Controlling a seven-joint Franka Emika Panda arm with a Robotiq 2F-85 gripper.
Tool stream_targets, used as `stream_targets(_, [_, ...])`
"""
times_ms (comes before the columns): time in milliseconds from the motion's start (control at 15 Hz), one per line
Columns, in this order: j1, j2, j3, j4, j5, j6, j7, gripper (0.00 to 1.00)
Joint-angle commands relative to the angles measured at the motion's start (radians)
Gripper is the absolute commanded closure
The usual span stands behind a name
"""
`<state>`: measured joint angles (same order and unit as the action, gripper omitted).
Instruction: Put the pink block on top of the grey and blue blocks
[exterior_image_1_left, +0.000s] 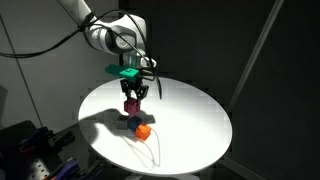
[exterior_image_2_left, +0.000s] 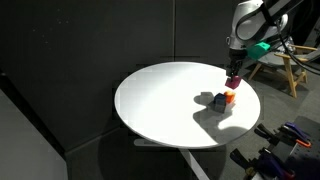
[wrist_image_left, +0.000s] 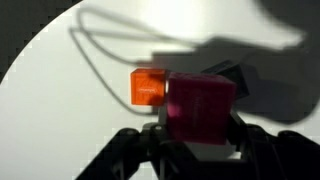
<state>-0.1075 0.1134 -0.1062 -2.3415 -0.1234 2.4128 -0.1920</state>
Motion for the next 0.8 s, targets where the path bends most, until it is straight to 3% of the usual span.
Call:
stream_targets(0, [-0.002,-0.014,0.000,-0.042,-0.036,0.039,-0.032,0.69])
stream_targets(733, [0.009,0.044,0.008,-0.018,-0.055,0.070,-0.005,0.69])
